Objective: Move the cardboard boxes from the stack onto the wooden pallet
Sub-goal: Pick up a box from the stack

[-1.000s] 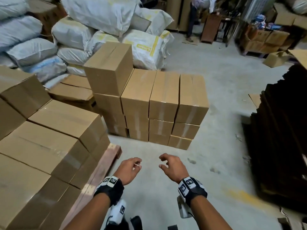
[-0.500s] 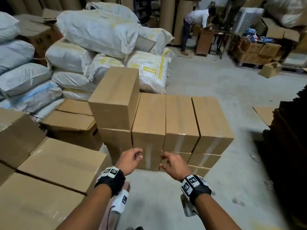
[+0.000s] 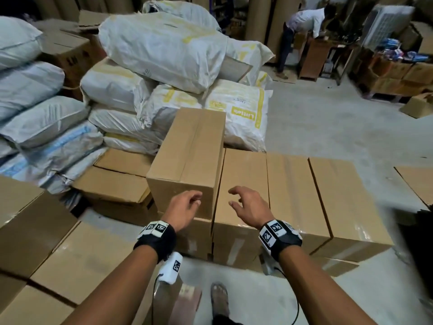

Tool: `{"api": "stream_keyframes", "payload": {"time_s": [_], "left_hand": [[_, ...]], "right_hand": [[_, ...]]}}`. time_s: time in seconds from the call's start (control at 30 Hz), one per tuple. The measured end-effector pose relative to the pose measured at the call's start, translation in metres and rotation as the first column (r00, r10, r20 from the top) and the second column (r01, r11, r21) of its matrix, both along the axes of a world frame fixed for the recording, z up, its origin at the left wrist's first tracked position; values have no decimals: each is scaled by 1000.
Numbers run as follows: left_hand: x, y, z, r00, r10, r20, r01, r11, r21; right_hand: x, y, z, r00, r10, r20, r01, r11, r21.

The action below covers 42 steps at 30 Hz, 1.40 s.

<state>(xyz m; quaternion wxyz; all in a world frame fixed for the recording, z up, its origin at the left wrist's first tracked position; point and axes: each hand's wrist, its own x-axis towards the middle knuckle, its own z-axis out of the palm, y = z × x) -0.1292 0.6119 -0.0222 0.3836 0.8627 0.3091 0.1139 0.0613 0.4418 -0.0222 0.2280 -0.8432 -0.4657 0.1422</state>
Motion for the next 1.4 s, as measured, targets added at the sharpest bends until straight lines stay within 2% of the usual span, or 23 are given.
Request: {"api": "stream_keyframes", "payload": {"time_s": [0.13, 0.23, 0.4, 0.57, 0.7, 0.87, 1.13, 1.4], "left_hand": [[36, 57, 4, 999, 12, 47, -18, 991, 136], [66, 114, 1, 1000, 29, 9, -31, 965, 260], [105, 217, -9, 983, 12, -181, 69, 898, 435], [123, 290, -20, 924, -1, -383, 169, 899, 404], [133, 320, -29, 876, -112, -469, 256, 932, 257], [141, 327, -28, 846, -257, -467, 356, 925, 135], [162, 309, -26, 906, -296, -301, 377, 888, 263], [188, 308, -25, 913, -304, -273, 376, 886, 272]], "right_hand": [[45, 76, -8, 999, 7, 54, -10, 999, 47], [78, 135, -18, 998, -4, 56, -1, 997, 81], [116, 226, -37, 998, -46, 33, 44, 998, 37], [136, 275, -60, 995, -93, 27, 92, 995, 25], [141, 287, -60, 997, -79, -7, 80, 996, 47], [152, 270, -61, 998, -65, -11, 65, 997, 52], [169, 240, -66, 997, -69, -44, 74, 988, 138], [175, 232, -73, 995, -56, -84, 73, 975, 212]]}}
